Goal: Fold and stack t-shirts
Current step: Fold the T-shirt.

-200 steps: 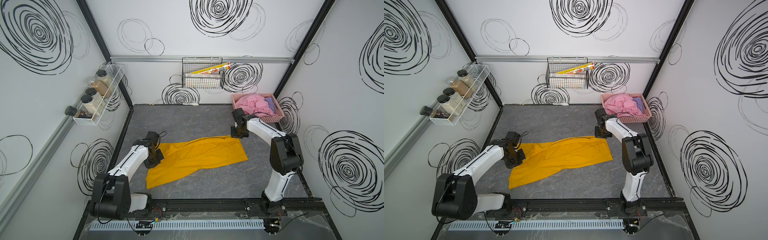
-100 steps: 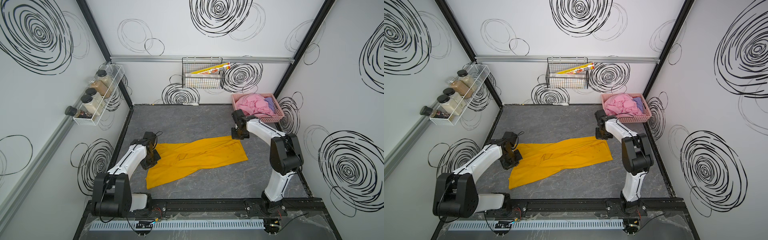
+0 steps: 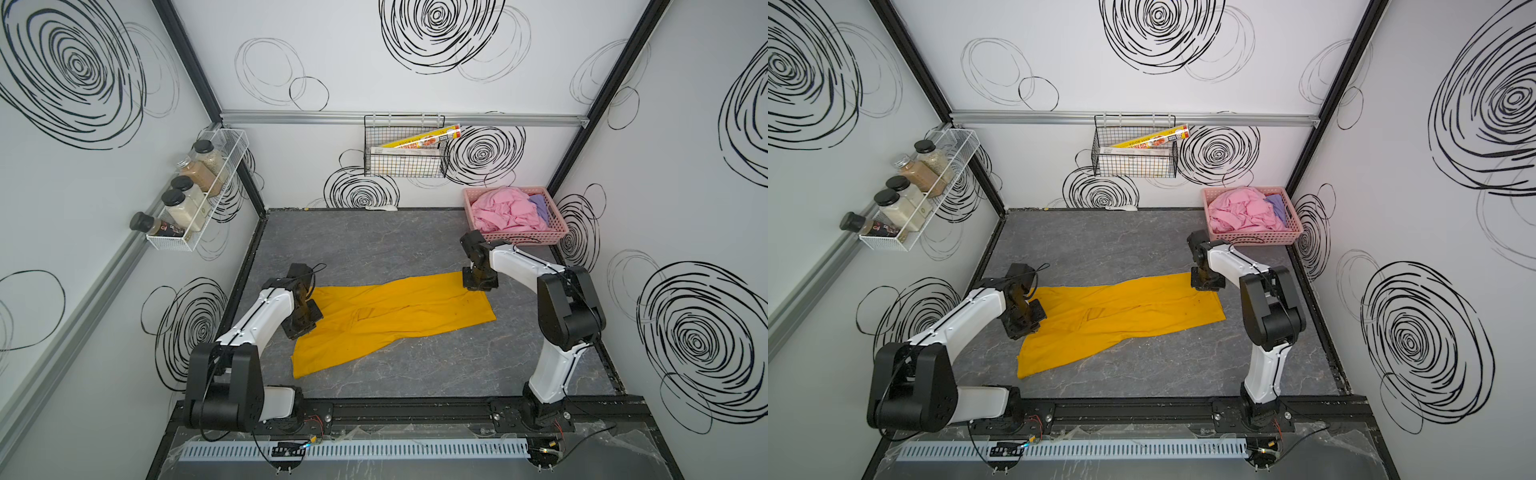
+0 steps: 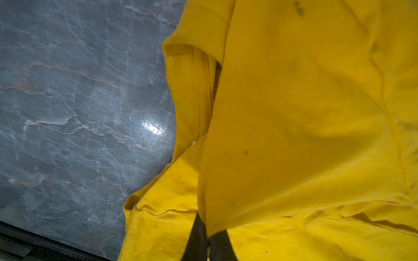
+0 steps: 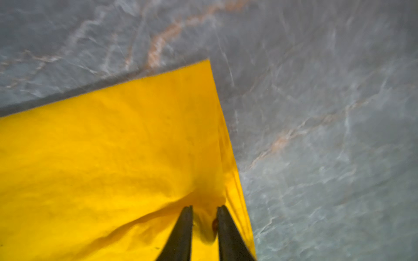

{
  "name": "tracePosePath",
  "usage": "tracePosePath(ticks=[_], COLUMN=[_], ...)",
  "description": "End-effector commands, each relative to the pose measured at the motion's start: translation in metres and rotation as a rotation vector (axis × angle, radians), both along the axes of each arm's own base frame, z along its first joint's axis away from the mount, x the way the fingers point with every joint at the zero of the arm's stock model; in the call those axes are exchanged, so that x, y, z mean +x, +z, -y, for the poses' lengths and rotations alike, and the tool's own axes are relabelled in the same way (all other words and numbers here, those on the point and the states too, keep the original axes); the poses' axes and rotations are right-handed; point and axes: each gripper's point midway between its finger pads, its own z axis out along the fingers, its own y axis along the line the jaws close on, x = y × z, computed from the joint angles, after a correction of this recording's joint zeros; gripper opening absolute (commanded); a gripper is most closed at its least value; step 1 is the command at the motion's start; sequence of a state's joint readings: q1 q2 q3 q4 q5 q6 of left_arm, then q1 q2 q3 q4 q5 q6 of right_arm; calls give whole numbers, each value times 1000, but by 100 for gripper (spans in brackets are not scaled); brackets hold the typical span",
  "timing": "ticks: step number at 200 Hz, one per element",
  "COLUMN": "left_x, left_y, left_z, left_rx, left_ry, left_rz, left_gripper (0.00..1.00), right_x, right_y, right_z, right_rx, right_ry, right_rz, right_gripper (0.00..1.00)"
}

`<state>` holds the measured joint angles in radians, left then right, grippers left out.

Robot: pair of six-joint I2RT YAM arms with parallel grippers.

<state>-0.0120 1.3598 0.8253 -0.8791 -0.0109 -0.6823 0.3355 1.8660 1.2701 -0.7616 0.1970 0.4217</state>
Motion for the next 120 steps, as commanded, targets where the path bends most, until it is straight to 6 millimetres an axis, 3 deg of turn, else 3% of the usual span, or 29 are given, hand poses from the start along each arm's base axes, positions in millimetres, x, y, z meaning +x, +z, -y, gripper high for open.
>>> tracePosePath(ticks=[1,22,64,77,120], left_x=[3,3,5,5,6], left_y=[1,2,5,5,6], left_z=[-1,0,-1,-1,-5], left_rx=[-4,-7,-8,-8,-7], left_ry=[-2,-3,-2,0,14], left_rz=[10,17,33,33,40], left_gripper=[0,0,0,0,0], right_x=[-10,4,52,64,83], right_y=[-3,16,59,59,21], right_z=[0,1,16,17,8], right_rx=[0,-22,-160,-169,-142], right_ry=[-38,-31,-48,-51,-56], right_rz=[-34,12,151,159,105], right_gripper=[32,33,36,36,35])
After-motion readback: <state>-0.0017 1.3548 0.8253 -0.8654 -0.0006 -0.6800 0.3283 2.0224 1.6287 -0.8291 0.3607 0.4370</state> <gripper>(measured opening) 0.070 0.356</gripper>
